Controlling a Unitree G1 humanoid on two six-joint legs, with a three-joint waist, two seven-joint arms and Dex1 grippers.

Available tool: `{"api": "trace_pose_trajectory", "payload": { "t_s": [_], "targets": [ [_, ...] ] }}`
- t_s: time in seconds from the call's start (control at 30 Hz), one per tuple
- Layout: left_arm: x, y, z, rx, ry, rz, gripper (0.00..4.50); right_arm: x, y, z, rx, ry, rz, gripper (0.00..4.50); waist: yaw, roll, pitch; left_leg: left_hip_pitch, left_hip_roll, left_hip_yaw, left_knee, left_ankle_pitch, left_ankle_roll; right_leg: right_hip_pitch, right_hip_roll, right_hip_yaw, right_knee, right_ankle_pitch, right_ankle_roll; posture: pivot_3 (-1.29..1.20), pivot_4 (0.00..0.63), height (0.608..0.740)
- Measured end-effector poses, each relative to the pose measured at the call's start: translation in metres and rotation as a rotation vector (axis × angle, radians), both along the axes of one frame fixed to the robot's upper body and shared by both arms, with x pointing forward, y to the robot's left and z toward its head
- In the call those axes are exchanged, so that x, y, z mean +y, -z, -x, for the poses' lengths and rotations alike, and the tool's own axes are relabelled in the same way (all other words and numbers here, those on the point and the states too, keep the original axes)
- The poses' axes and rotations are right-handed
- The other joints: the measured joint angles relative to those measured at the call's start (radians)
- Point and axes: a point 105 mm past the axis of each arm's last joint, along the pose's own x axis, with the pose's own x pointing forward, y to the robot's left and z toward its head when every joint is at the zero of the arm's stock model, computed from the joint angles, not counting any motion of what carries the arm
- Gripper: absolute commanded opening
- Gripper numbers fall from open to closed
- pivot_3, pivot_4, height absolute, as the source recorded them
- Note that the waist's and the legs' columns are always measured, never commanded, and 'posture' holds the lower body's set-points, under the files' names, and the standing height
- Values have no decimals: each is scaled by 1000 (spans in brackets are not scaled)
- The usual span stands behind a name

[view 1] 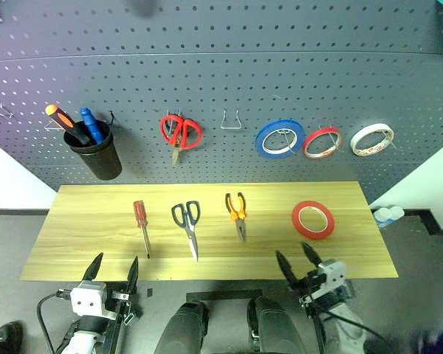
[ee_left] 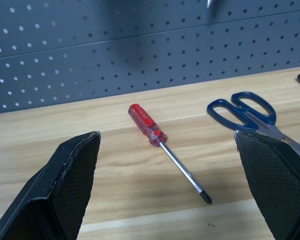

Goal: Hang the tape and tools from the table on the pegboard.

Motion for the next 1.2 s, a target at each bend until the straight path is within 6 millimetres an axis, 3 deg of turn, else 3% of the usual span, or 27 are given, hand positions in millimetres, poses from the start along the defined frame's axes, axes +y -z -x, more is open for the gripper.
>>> {"api": "trace_pose_trajectory", "payload": {
  "t_s": [0.17,0.3,0.73,0.87,1.03,1.2],
  "targets": [
    [-2,2,-1,9,5,7,4482,26,-24,-5,-36,-9,15,4500,4,0,0,-1,0,0,0,0,0,-1,0,1,-1,-2,-1,26,192,740],
    [-2,2,-1,10,5,7,4482,31,-39,-11,-38,-2,23,4500,18,0,0,-1,0,0,-1,0,0,-2,0,1,-1,-2,-1,25,191,740],
    [-3,3,0,19,20,14,4482,-1,-60,-38,-47,17,39,4500,19,0,0,-1,0,1,-2,0,0,-1,0,0,-2,0,1,23,187,740],
    [-1,4,-1,32,27,24,4482,-4,-53,-47,-23,4,18,4500,18,0,0,-1,0,1,-2,0,0,-1,0,0,-2,0,0,23,188,740],
    [2,-6,-7,16,49,4,4482,-26,-32,-52,28,27,39,4500,19,0,0,-1,0,1,-2,0,0,-1,0,0,-2,0,0,23,189,740],
    [14,-5,-3,28,39,2,4482,-38,-10,-45,65,36,28,4500,16,0,0,0,0,2,-4,0,0,-2,1,0,-2,0,0,21,191,740]
  ]
}}
